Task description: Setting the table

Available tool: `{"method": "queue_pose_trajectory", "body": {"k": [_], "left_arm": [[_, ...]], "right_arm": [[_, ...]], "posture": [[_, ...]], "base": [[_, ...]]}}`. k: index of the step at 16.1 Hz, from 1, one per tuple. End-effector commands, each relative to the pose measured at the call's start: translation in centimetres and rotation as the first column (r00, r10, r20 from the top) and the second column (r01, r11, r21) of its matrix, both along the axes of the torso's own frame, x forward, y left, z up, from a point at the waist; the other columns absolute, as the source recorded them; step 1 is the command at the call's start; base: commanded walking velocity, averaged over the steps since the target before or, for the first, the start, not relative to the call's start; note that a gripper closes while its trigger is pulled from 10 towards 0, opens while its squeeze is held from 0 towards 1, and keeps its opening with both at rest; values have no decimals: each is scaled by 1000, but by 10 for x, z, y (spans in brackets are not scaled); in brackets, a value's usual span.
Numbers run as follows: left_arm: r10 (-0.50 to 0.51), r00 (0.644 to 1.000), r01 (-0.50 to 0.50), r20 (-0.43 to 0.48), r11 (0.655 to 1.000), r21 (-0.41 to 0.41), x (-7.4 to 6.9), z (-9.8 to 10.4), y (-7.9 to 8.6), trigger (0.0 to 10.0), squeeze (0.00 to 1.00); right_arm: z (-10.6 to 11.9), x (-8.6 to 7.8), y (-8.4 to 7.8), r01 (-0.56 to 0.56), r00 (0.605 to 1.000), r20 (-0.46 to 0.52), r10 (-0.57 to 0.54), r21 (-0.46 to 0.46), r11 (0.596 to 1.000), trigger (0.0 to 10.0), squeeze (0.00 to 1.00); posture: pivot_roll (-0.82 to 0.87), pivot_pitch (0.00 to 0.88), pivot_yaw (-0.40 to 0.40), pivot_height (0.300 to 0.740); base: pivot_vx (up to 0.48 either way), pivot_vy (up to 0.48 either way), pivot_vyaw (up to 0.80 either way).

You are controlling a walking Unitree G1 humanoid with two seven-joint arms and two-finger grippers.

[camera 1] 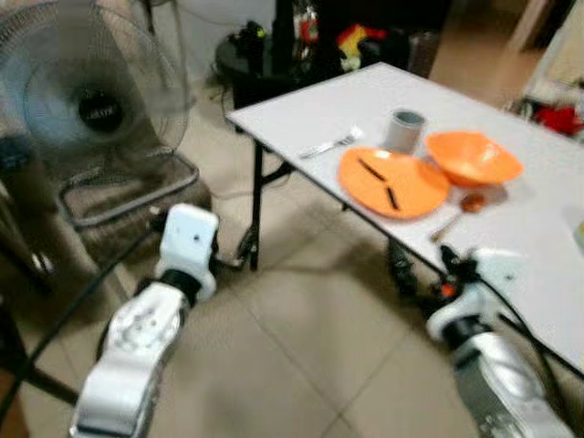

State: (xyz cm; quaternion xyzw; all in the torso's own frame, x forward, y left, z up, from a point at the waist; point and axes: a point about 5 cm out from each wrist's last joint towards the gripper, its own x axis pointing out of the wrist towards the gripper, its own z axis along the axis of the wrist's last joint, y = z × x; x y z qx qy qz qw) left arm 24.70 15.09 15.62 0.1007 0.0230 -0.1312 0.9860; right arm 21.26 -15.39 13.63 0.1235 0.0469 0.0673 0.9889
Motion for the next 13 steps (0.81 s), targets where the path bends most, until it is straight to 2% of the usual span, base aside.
{"method": "queue_pose_trajectory", "body": {"k": [1,13], "left_arm": [[0,1000,0,1,1000,-8,0,1,-1,10000,0],[11,1000,-11,2,1000,-13,0,2,1,10000,0]], "right_arm": [[4,1,-4,10,1000,15,-10,-6,1000,10000,0],[3,4,-5,14,1000,12,-14,-8,1000,10000,0]], "posture": [[59,0,-41,740],[65,0,-47,740]], "base": [[0,304,800],[0,299,800]]}}
